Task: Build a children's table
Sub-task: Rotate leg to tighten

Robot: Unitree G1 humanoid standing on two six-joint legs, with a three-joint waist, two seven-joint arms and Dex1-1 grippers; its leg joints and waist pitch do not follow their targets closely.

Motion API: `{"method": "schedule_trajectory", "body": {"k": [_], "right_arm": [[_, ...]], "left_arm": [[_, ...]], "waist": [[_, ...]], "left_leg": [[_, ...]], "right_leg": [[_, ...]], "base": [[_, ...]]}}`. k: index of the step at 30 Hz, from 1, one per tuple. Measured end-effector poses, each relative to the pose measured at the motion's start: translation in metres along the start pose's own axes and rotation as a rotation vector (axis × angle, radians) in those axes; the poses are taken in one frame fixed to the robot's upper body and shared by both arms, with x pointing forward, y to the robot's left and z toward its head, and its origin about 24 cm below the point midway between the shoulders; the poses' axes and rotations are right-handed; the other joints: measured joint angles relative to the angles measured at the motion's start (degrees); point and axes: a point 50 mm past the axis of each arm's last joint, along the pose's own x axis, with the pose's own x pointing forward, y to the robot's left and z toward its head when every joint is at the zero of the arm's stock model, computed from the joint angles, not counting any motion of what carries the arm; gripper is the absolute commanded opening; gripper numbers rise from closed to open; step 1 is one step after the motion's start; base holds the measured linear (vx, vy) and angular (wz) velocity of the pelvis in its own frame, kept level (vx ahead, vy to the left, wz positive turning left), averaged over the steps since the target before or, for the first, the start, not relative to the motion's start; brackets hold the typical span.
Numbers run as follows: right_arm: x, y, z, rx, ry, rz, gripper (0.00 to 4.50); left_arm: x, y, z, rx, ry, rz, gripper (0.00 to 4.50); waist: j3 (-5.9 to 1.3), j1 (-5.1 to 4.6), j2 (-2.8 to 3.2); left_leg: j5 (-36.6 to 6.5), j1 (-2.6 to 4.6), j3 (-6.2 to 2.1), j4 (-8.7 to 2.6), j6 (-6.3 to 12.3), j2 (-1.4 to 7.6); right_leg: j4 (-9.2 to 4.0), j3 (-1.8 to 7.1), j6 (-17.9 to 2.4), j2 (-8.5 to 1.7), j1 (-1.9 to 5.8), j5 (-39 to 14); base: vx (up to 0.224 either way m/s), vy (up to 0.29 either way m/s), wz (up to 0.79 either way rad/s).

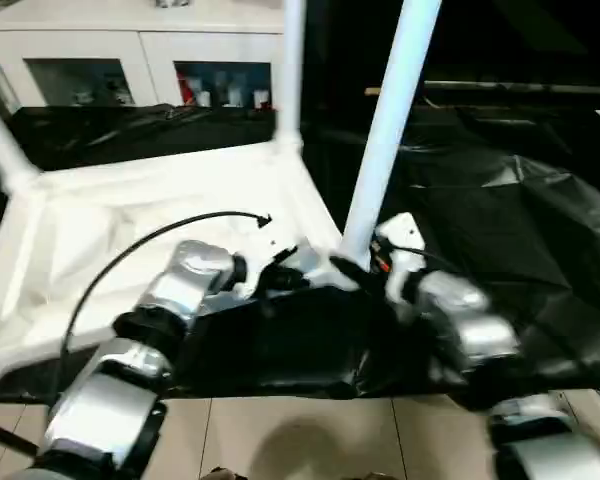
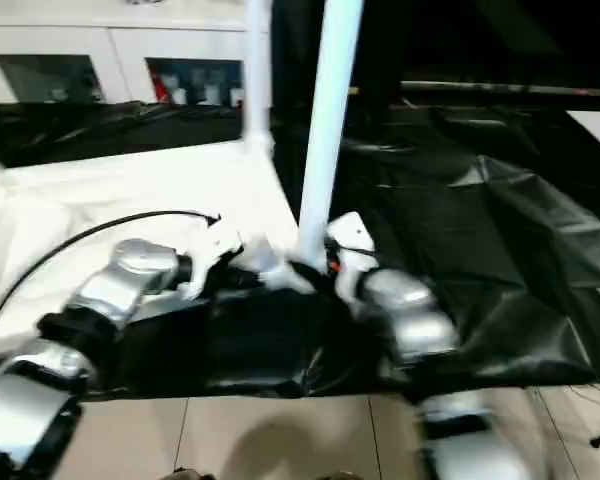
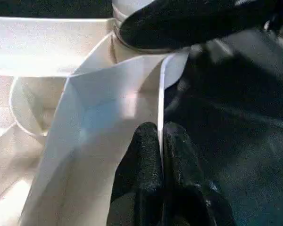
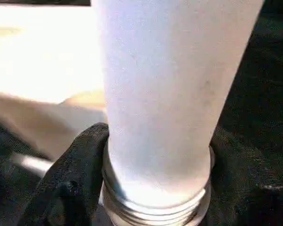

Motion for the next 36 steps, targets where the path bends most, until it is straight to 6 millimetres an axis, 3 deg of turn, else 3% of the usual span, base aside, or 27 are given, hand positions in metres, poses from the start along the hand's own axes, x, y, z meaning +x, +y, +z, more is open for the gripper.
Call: {"method": "schedule_trajectory", "body": {"k": [5, 7, 8, 12, 19, 23, 27, 34, 36], "right_arm": [[0.005, 0.004, -0.001, 0.038, 0.006, -0.161, 2.76], [0.005, 0.004, 0.000, 0.040, 0.001, -0.161, 3.31], [0.005, 0.004, 0.000, 0.041, -0.002, -0.157, 3.31], [0.003, 0.001, 0.001, 0.034, -0.006, -0.086, 3.67], [-0.015, -0.019, 0.012, -0.129, 0.079, 0.193, 3.67], [-0.030, -0.028, 0.017, -0.206, 0.128, 0.374, 3.67], [-0.036, -0.026, 0.013, -0.234, 0.189, 0.504, 3.67], [-0.036, -0.024, 0.013, -0.233, 0.191, 0.539, 3.67], [-0.037, -0.024, 0.013, -0.232, 0.193, 0.552, 3.42]], "left_arm": [[0.015, -0.009, 0.006, -0.040, -0.033, 0.059, 0.00], [0.016, -0.010, 0.005, -0.040, -0.034, 0.059, 0.00], [0.016, -0.010, 0.005, -0.038, -0.035, 0.059, 0.00], [0.013, -0.007, 0.004, -0.027, -0.034, 0.062, 0.00], [-0.008, 0.004, -0.004, 0.050, -0.032, -0.015, 0.00], [-0.020, 0.005, -0.008, 0.091, -0.037, -0.142, 0.00], [-0.024, -0.002, -0.008, 0.105, -0.034, -0.292, 0.00], [-0.027, -0.001, -0.010, 0.105, -0.034, -0.312, 0.00], [-0.027, -0.001, -0.010, 0.104, -0.034, -0.318, 0.00]], "waist": [[-0.21, 0.24, 0.13], [-0.35, 0.22, 0.33], [-0.36, 0.22, 0.35], [-0.36, 0.06, 0.36], [-0.26, 0.19, 0.19], [-0.12, 1.33, -0.03], [-0.13, 3.13, -0.01], [-0.13, 3.08, -0.02], [-0.13, 3.14, -0.02]], "left_leg": [[0.0, 0.01, -0.01, -0.05, 0.02, -0.04], [0.0, -0.01, -0.01, -0.24, 0.02, -0.07], [0.0, -0.03, -0.01, -0.31, 0.02, -0.09], [0.0, -0.09, 0.02, -0.30, 0.04, -0.11], [0.0, -0.15, 0.00, -0.58, 0.03, 0.02], [0.0, -0.20, 0.02, -0.65, 0.03, 0.14], [0.0, -0.28, 0.22, -0.56, 0.11, 0.15], [-0.2, -0.27, 0.34, -0.33, 0.30, 0.14], [-0.2, -0.23, 0.34, -0.34, 0.29, 0.15]], "right_leg": [[-0.30, -0.02, 0.1, -0.01, 0.21, 0.0], [-0.67, -0.04, 0.1, -0.01, 0.31, 0.0], [-0.78, -0.04, 0.1, -0.01, 0.31, 0.0], [-0.80, -0.01, 0.1, -0.01, 0.26, 0.0], [-0.64, -0.16, 0.1, 0.04, 0.02, 0.2], [-0.58, -0.26, -0.1, 0.08, -0.04, 0.4], [-0.63, -0.18, 0.0, 0.03, -0.06, 0.2], [-0.61, -0.06, -0.1, -0.02, -0.05, 0.2], [-0.54, -0.06, 0.0, -0.02, -0.05, 0.2]], "base": [[0.000, 0.000, 0.00], [0.000, 0.000, 0.00], [0.000, 0.000, 0.00], [0.000, 0.000, 0.00], [0.000, 0.000, 0.00], [0.000, 0.000, 0.00], [0.000, 0.000, 0.00], [0.000, 0.000, 0.00], [0.000, 0.000, 0.00]]}}
